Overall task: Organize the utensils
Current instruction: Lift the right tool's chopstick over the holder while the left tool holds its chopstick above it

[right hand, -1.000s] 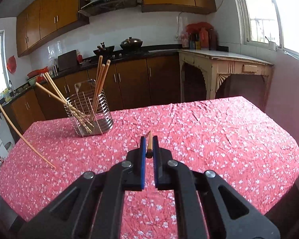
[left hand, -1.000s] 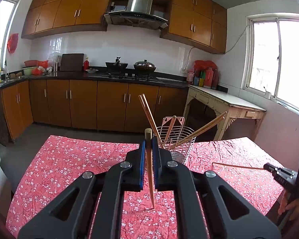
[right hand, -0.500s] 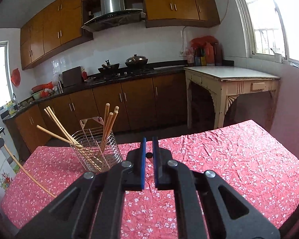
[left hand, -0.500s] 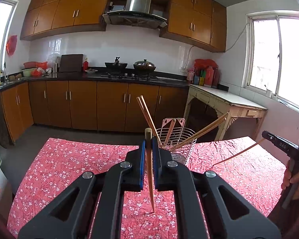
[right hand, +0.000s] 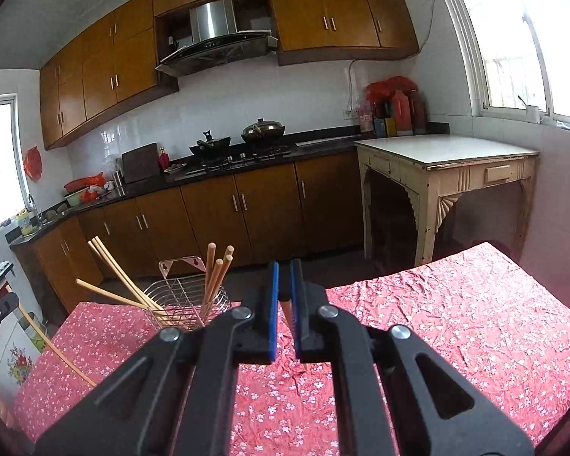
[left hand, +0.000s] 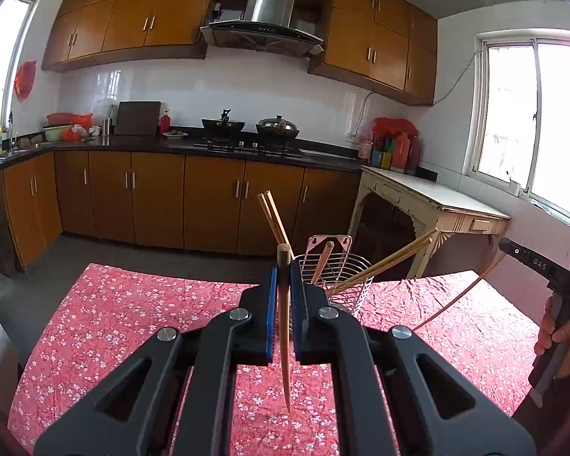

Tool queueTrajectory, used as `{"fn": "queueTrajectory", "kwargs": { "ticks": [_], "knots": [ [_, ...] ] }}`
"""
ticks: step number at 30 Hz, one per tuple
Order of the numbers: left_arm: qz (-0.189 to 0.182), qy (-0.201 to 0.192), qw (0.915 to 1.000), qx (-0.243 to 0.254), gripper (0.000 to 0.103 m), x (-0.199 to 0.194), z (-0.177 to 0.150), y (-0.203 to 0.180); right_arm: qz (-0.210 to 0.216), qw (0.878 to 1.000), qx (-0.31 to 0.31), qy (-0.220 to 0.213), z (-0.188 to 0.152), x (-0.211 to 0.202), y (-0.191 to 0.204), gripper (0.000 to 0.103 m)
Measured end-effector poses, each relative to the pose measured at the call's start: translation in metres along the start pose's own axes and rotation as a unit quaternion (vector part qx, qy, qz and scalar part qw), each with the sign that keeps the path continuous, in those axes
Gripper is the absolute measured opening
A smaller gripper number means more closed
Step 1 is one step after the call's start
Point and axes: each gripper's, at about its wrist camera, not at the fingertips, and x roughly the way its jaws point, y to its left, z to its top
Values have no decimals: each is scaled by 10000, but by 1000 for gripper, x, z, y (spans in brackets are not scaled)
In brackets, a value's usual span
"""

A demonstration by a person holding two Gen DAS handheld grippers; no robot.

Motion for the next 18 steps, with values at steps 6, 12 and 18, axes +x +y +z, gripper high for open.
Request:
{"fn": "queueTrajectory", "kwargs": {
  "ticks": [6, 12, 18],
  "knots": [
    [-88, -71, 9999, 26, 7, 1, 6, -12, 63, 10000, -42, -38, 7, -4, 7, 7],
    [-239, -144, 9996, 19, 7, 2, 12, -28, 159, 9997, -172, -69, 13, -6, 20, 7],
    [-397, -273, 9988, -12, 7, 2, 23, -49, 404, 9985, -316, -169, 29, -15, 41, 7]
  ]
}}
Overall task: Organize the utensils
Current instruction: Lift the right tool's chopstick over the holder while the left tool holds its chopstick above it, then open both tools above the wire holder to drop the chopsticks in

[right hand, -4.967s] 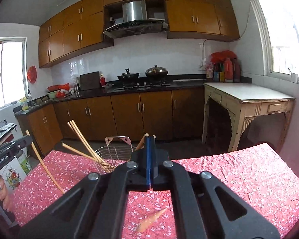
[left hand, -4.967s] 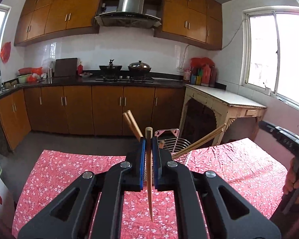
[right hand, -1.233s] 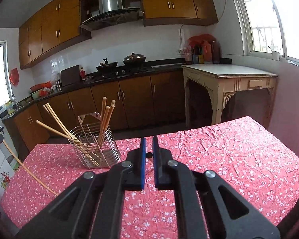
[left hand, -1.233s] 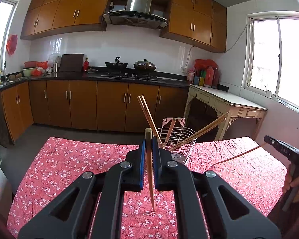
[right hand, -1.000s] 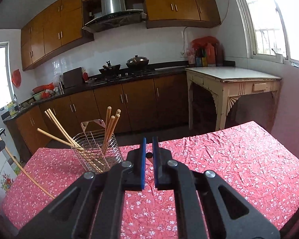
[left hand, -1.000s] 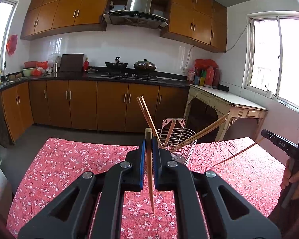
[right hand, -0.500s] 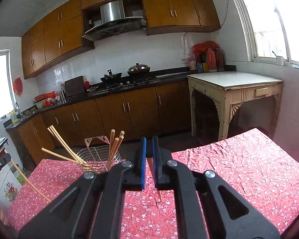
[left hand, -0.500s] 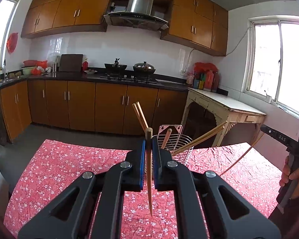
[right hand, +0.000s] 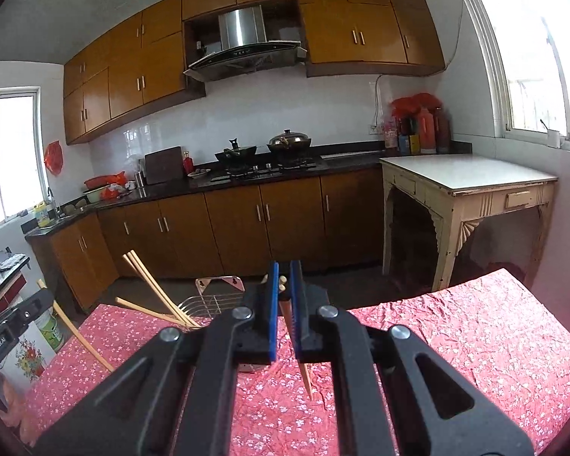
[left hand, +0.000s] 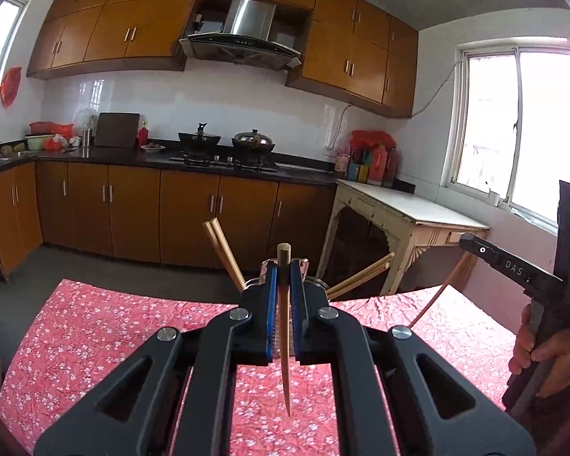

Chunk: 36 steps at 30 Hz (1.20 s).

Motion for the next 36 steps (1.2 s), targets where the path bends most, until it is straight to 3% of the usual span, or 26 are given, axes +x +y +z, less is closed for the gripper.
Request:
{"fn": "queueTrajectory", "kwargs": {
  "ticks": [7, 15, 31, 36],
  "knots": [
    [-100, -350, 9993, -52, 7, 1, 36, -20, 320, 9986, -321, -286, 37, -22, 35, 7],
    [247, -808, 9964, 18, 7, 2, 75, -26, 590, 9954, -586, -475, 66, -28, 71, 7],
    [1050, -1244, 9864, -221, 7, 46, 123, -16, 881, 9931, -464, -624, 126, 43, 115, 7],
    [1282, -1113, 9853, -204, 7, 80, 107, -12, 767, 9949, -309, -583, 112, 87, 106, 7]
  ]
}}
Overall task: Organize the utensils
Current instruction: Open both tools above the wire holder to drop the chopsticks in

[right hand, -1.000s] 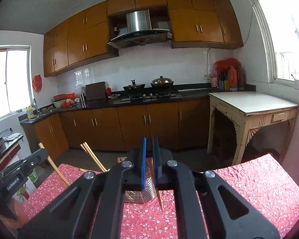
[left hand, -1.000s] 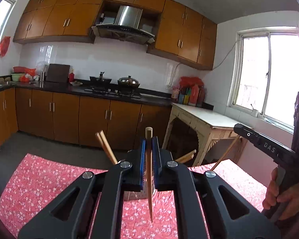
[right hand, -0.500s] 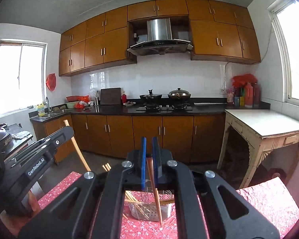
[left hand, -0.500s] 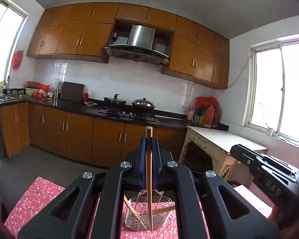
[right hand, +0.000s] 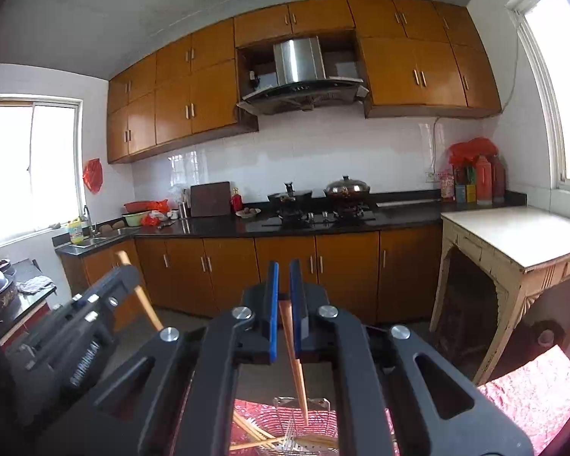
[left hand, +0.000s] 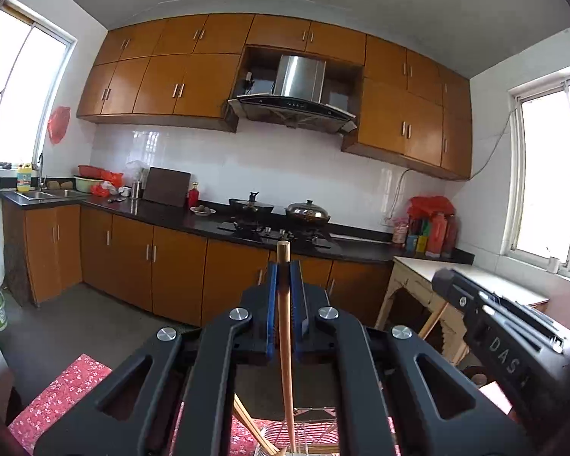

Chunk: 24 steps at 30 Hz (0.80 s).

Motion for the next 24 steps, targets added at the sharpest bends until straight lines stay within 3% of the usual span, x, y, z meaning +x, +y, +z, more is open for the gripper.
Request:
{"fn": "queueTrajectory", "kwargs": {
  "ticks": [6, 9, 10, 11, 12, 13, 14, 15, 18, 21, 23, 24],
  "knots": [
    [238, 320, 9992, -5, 7, 26, -28, 9, 65, 9976, 516, 450, -46, 44, -36, 7],
    [309, 454, 9985, -79, 7, 33, -34, 16, -18, 9969, 456, 637, -60, 51, -43, 8],
    [362, 446, 9982, -151, 7, 32, -35, 20, -85, 9967, 462, 657, -63, 51, -45, 10],
    [345, 438, 9982, -216, 8, 31, -36, 23, -97, 9966, 476, 663, -66, 48, -47, 18],
    [332, 452, 9981, -238, 14, 31, -36, 25, -138, 9964, 497, 669, -67, 44, -49, 23],
    [350, 493, 9978, -285, 34, 29, -36, 29, -193, 9964, 515, 642, -70, 41, -51, 34],
    [326, 480, 9978, -336, 47, 27, -36, 32, -230, 9966, 522, 596, -72, 35, -54, 41],
    [294, 426, 9979, -382, 63, 24, -35, 34, -263, 9967, 524, 567, -75, 29, -57, 44],
    [292, 286, 9989, -239, 64, 8, -30, 38, -329, 9969, 529, 487, -83, 7, -63, 52],
    [187, 247, 9990, -316, 67, -11, -24, 49, -400, 9978, 345, 407, -96, -23, -65, 67],
    [195, 220, 9992, -275, 72, -29, -24, 59, -436, 9981, 239, 364, -107, -42, -64, 82],
    [198, 205, 9993, -248, 79, -40, -28, 66, -425, 9983, 215, 342, -116, -53, -64, 84]
  ]
}}
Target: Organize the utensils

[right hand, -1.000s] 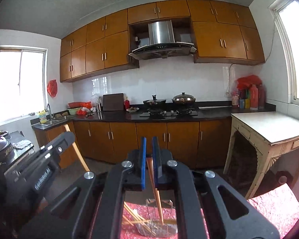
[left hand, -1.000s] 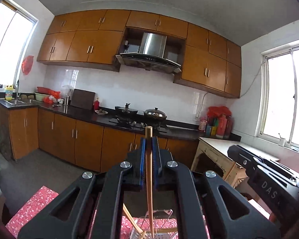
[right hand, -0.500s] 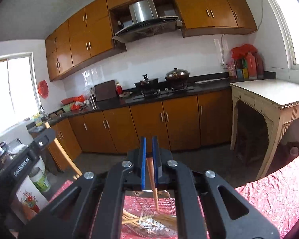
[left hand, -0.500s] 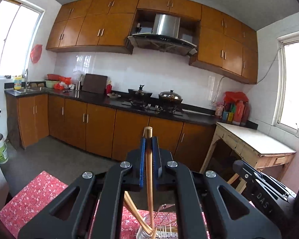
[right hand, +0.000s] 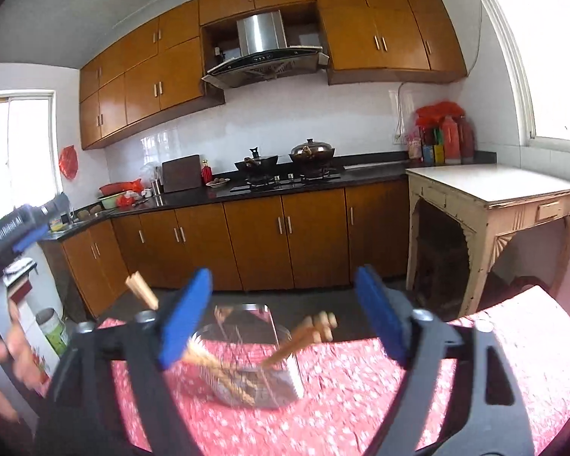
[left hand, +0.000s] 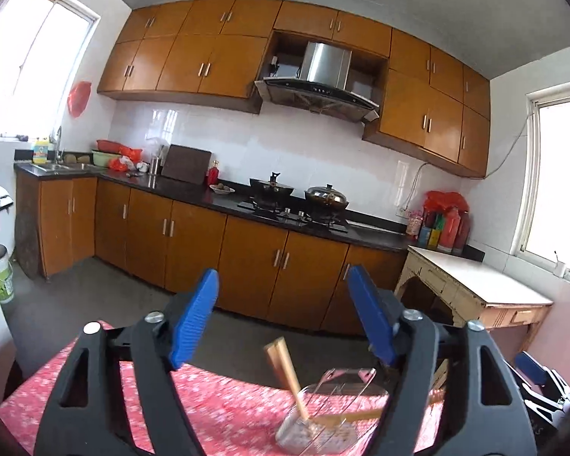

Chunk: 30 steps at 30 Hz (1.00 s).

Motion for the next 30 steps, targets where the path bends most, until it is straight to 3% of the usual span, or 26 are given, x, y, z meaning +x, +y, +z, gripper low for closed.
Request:
{"fn": "queueTrajectory", "kwargs": {
  "ticks": [1, 4, 10, 13, 20, 25, 30],
  "knots": [
    [0, 24, 10000, 6, 86, -8, -4, 6, 11, 10000, -20, -13, -9, -8, -1, 89],
    [30, 197, 9998, 87, 93, -33, -33, 29, 3, 9999, -109, -10, -40, -31, -1, 98],
    [35, 671, 9971, 347, 101, -61, -107, 60, -200, 9991, -354, 112, -98, -59, 11, 99],
    [-151, 881, 9955, 312, 101, -70, -130, 66, -266, 9994, -119, 208, -120, -69, 14, 99],
    [-619, 928, 9930, 389, 101, -100, -159, 67, -723, 9966, -303, 256, -158, -90, 26, 99],
    [-632, 835, 9910, 829, 101, -116, -178, 55, -884, 9937, -590, 351, -175, -101, 38, 99],
    [-593, 790, 9915, 847, 101, -127, -187, 55, -800, 9943, -660, 233, -178, -119, 48, 99]
  ]
}}
